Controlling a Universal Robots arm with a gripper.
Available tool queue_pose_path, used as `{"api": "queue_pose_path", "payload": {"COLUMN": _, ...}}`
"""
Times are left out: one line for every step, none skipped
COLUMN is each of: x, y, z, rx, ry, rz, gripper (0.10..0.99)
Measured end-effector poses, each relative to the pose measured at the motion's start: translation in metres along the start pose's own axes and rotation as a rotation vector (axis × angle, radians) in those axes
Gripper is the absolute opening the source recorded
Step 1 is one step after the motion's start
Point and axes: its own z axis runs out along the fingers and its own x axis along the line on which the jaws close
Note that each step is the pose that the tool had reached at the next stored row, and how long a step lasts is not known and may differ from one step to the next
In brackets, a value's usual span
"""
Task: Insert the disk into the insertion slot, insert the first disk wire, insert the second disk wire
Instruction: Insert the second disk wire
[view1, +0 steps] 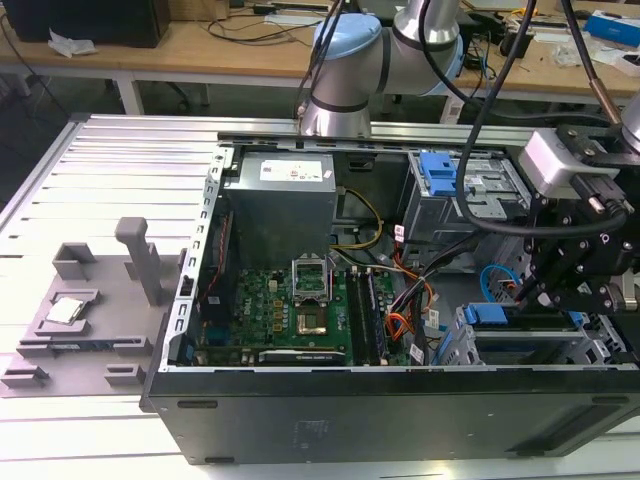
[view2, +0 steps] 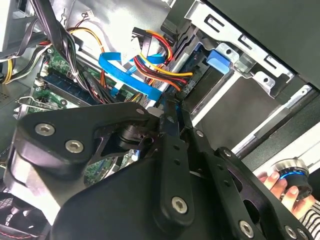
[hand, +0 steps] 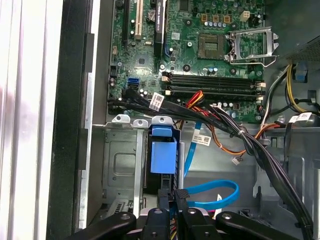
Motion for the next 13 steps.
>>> {"api": "queue_pose_path", "payload": {"x": 0.0003, "y": 0.0, "z": 0.0005, "rx": 0.0, "ry": 0.0001, "rz": 0.0, "gripper": 0.165}}
{"api": "queue_pose_path", "payload": {"x": 0.001, "y": -0.0002, "z": 0.0023, "rx": 0.0, "ry": 0.0001, "rz": 0.0, "gripper": 0.165}}
{"api": "queue_pose_path", "payload": {"x": 0.0012, "y": -0.0002, "z": 0.0025, "rx": 0.0, "ry": 0.0005, "rz": 0.0, "gripper": 0.165}}
{"api": "queue_pose_path", "payload": {"x": 0.0012, "y": -0.0002, "z": 0.0025, "rx": 0.0, "ry": 0.0005, "rz": 0.0, "gripper": 0.165}}
{"api": "queue_pose_path", "payload": {"x": 0.0012, "y": -0.0002, "z": 0.0027, "rx": 0.0, "ry": 0.0004, "rz": 0.0, "gripper": 0.165}}
{"api": "queue_pose_path", "payload": {"x": 0.0013, "y": -0.0002, "z": 0.0028, "rx": 0.0, "ry": 0.0002, "rz": 0.0, "gripper": 0.165}}
{"api": "queue_pose_path", "payload": {"x": 0.0014, "y": -0.0002, "z": 0.0029, "rx": 0.0, "ry": 0.0001, "rz": 0.0, "gripper": 0.239}}
{"api": "queue_pose_path", "payload": {"x": 0.0014, "y": -0.0001, "z": 0.002, "rx": 0.0, "ry": -0.0002, "rz": 0.0, "gripper": 0.239}}
{"api": "queue_pose_path", "payload": {"x": 0.0013, "y": 0.0, "z": 0.0007, "rx": 0.0, "ry": -0.0005, "rz": 0.0, "gripper": 0.239}}
{"api": "queue_pose_path", "payload": {"x": 0.0013, "y": 0.0002, "z": -0.0018, "rx": 0.0, "ry": 0.0, "rz": 0.0, "gripper": 0.239}}
{"api": "queue_pose_path", "payload": {"x": 0.0012, "y": 0.0005, "z": -0.0059, "rx": 0.0, "ry": 0.0001, "rz": 0.0, "gripper": 0.239}}
{"api": "queue_pose_path", "payload": {"x": 0.0011, "y": 0.0006, "z": -0.0084, "rx": 0.0, "ry": 0.0002, "rz": 0.0, "gripper": 0.239}}
{"api": "queue_pose_path", "payload": {"x": 0.0009, "y": 0.0009, "z": -0.0121, "rx": 0.0, "ry": 0.0001, "rz": 0.0, "gripper": 0.239}}
